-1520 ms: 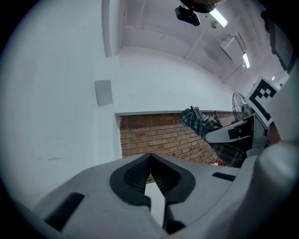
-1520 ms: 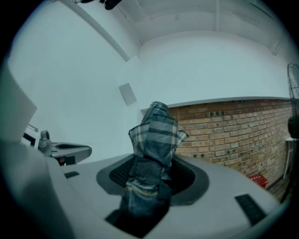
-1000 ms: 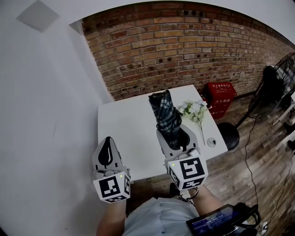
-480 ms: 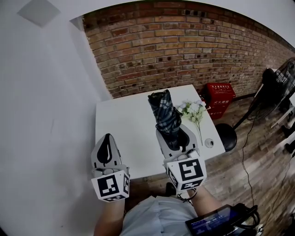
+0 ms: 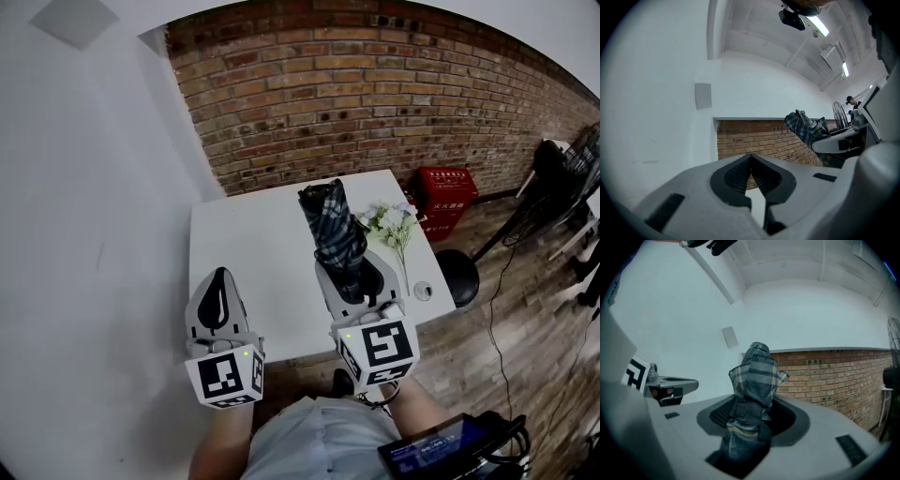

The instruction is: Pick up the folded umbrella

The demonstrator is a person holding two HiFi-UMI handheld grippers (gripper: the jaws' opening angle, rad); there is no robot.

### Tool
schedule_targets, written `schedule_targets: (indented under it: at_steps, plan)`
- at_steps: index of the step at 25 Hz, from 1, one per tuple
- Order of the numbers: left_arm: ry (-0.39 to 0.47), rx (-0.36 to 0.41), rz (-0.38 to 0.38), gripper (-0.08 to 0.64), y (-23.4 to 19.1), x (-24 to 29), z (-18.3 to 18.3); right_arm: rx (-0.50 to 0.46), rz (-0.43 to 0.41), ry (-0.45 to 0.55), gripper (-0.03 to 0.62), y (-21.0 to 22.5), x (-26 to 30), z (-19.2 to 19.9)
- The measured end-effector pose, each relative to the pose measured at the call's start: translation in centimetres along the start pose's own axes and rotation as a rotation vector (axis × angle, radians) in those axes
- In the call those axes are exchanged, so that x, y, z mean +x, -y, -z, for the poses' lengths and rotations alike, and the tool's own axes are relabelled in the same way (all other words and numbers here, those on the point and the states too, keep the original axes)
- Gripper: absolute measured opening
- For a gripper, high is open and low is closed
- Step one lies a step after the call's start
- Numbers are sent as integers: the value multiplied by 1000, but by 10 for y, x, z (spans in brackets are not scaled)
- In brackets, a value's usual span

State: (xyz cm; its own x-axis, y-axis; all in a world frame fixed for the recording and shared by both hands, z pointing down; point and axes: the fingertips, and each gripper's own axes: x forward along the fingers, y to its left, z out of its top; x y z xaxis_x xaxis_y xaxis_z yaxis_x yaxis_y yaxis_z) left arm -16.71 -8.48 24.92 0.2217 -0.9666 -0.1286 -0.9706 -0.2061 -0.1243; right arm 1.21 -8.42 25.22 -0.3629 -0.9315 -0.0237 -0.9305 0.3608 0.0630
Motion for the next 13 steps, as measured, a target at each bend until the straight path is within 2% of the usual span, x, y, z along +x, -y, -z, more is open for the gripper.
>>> schedule_targets:
  at_steps: [13]
  plan:
    - [-4,-6,-10,6,0,3,5,-17,-16,-4,207,2,5,3]
